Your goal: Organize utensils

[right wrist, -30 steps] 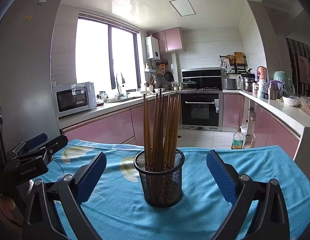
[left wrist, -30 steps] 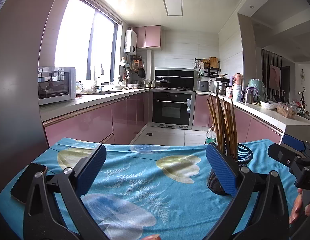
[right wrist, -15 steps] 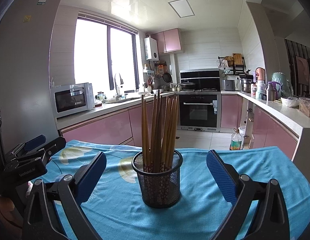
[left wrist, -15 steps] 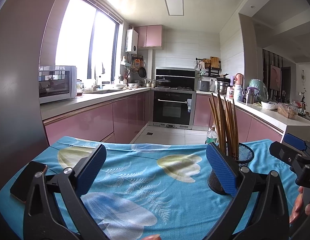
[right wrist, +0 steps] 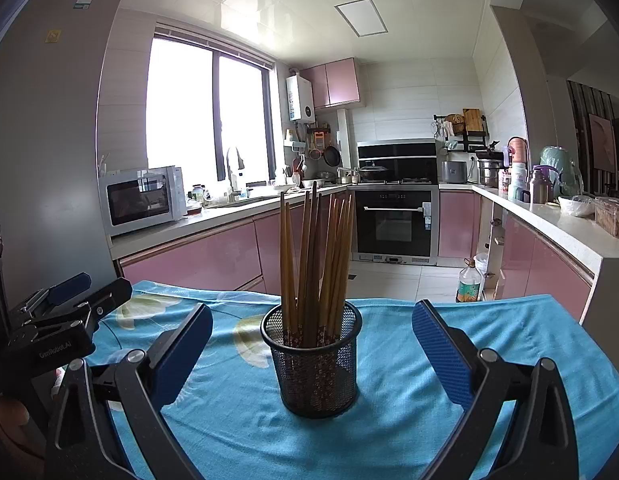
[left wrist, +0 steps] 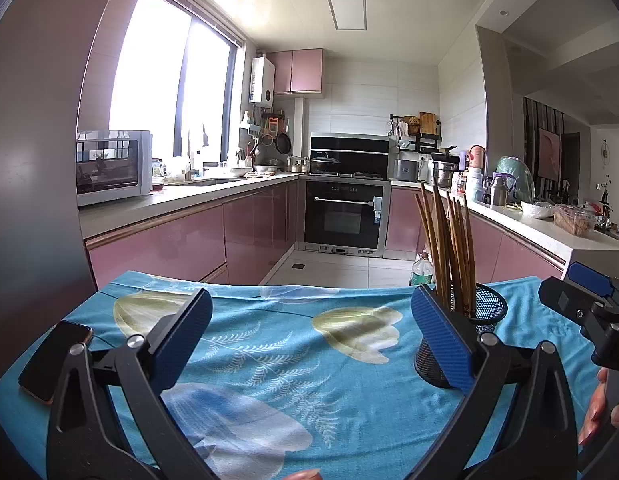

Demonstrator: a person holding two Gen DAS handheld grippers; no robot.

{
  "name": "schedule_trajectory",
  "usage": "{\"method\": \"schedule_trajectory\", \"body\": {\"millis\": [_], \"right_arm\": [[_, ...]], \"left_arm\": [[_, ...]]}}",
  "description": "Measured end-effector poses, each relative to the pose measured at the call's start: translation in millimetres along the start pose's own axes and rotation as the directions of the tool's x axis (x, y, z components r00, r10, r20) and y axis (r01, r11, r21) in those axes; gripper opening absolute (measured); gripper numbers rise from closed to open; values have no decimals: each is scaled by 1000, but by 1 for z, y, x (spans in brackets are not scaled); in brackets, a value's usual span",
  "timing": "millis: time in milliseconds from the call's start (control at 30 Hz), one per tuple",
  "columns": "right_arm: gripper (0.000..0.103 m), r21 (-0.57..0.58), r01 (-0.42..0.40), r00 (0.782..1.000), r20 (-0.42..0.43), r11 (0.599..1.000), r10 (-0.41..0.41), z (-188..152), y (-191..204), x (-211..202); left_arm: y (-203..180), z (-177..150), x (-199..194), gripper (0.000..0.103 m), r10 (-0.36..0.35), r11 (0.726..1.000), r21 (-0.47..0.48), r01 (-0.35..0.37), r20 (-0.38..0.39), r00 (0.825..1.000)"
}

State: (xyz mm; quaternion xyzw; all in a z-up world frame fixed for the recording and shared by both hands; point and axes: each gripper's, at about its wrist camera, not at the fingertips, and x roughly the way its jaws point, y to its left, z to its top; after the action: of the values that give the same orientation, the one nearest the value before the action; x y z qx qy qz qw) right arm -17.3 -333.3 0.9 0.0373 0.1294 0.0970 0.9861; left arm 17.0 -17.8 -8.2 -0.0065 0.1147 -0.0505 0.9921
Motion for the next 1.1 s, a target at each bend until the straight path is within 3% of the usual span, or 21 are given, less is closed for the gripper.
{"method": "schedule_trajectory", "body": {"millis": [1100], "right_arm": [[97, -5, 16, 1000, 19, 1000, -16, 1, 1, -1]], "left_arm": [[-3, -1, 1, 98, -1, 1000, -2, 1, -7, 1000]]}}
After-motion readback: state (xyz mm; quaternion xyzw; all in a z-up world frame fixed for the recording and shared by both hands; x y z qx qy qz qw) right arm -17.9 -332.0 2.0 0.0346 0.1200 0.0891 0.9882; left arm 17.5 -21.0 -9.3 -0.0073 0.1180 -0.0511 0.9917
